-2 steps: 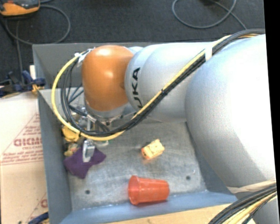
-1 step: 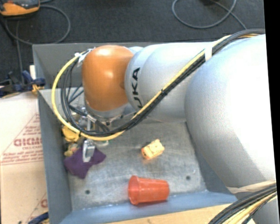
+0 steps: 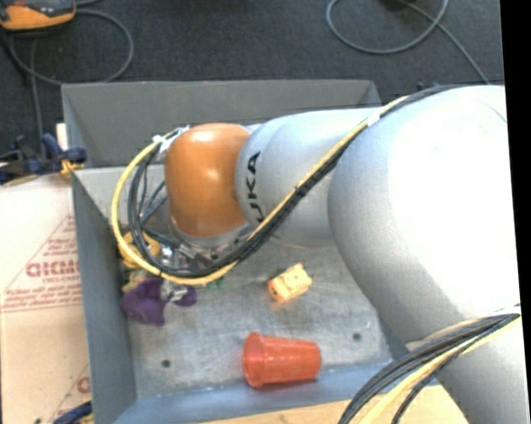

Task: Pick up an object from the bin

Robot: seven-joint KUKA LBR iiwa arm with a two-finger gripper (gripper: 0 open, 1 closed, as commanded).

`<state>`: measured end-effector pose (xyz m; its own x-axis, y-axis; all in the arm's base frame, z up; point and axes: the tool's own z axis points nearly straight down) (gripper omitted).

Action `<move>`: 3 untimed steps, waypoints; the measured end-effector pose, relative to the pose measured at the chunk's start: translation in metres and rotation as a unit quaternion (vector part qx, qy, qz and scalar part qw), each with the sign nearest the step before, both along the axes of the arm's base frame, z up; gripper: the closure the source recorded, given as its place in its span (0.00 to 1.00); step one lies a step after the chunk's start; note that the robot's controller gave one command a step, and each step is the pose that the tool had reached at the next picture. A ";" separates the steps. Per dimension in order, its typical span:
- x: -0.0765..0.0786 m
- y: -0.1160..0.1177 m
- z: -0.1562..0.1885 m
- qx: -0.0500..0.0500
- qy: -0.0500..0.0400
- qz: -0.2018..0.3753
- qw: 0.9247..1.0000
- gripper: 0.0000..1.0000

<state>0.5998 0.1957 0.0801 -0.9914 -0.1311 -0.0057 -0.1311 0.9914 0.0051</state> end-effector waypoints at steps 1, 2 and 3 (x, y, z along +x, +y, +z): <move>0.000 0.000 0.000 0.000 0.000 -0.001 1.000 1.00; 0.001 -0.007 0.043 -0.003 0.004 0.003 1.000 1.00; 0.005 -0.005 0.086 -0.001 0.000 -0.009 1.000 1.00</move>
Offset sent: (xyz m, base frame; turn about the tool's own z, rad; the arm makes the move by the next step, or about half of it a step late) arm 0.0079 -0.0103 0.1005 -0.0116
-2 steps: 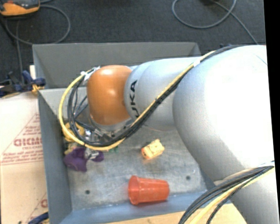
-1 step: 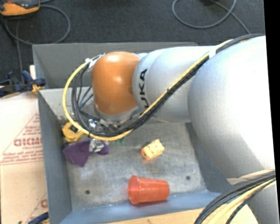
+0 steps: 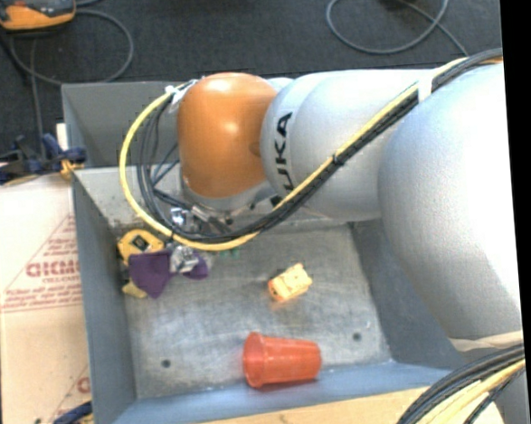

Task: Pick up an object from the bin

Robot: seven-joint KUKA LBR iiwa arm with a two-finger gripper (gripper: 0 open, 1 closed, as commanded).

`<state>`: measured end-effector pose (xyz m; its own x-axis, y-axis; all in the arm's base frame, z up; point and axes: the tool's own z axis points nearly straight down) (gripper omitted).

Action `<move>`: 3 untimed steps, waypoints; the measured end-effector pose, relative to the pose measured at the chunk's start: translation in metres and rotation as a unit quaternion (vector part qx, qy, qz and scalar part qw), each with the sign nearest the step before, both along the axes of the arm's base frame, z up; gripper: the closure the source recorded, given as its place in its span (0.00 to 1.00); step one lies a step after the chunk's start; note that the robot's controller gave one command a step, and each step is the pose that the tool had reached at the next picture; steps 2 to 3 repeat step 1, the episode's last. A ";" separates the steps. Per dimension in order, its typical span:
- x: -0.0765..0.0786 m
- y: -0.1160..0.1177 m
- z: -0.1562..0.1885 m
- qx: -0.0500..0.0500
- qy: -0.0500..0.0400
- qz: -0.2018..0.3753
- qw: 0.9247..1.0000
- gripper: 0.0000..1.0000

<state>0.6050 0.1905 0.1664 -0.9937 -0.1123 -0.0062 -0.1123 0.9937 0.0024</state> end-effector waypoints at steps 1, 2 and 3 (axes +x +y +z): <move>-0.011 -0.005 0.092 -0.001 0.001 0.005 1.000 1.00; -0.011 -0.005 0.092 -0.001 0.001 0.005 1.000 1.00; -0.011 -0.005 0.092 -0.001 0.001 0.005 1.000 1.00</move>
Offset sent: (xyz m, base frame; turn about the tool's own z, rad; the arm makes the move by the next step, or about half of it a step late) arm 0.0000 0.0000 0.0000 0.0000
